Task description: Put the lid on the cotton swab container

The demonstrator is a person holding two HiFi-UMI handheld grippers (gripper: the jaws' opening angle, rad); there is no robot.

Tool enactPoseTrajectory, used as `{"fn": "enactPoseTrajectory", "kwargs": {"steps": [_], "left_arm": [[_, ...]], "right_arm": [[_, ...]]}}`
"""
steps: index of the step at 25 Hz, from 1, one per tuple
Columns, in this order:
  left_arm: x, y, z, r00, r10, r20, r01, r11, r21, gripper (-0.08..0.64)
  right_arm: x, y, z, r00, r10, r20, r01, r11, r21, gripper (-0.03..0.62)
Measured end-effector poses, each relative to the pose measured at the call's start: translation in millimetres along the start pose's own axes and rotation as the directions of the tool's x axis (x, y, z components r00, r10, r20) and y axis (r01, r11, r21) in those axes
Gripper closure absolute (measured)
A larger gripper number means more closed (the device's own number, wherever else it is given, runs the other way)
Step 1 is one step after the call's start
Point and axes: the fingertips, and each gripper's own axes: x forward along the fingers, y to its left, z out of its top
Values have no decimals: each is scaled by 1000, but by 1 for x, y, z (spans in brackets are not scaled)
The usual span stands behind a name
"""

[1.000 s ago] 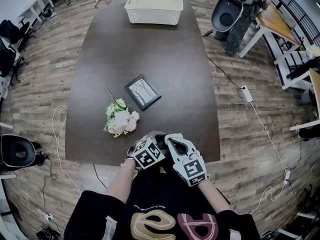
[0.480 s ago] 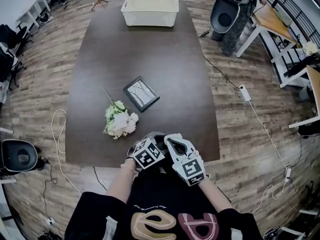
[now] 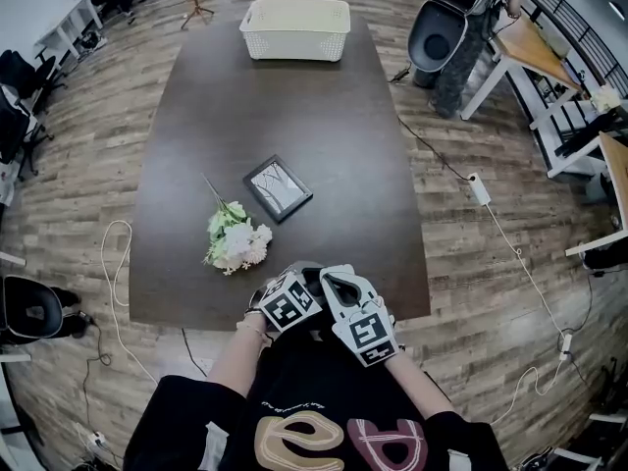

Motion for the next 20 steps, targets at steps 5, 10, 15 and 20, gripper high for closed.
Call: {"fn": "enactPoseTrajectory", "kwargs": {"steps": [5,10,15,20], "left_arm": [[1,-1,4,1000,19,17,-19,999,33,345],[2,-1,1,1000,15,-2,-15,1000,23,345],[2,-1,1,1000,24,2,-24,999,28,345],[0,-3,2,999,48,23,-49,998,47,345]], "right_arm": [[0,6,-1,1000,-11,0,11,1000,1,584],[-1,4,-2,999,-21,41,18,998,67,585],[-1,3,-2,1000,-6,27,4,996,94,585],[-3,3,-3,999,37,20,-40,987,156,583]]}}
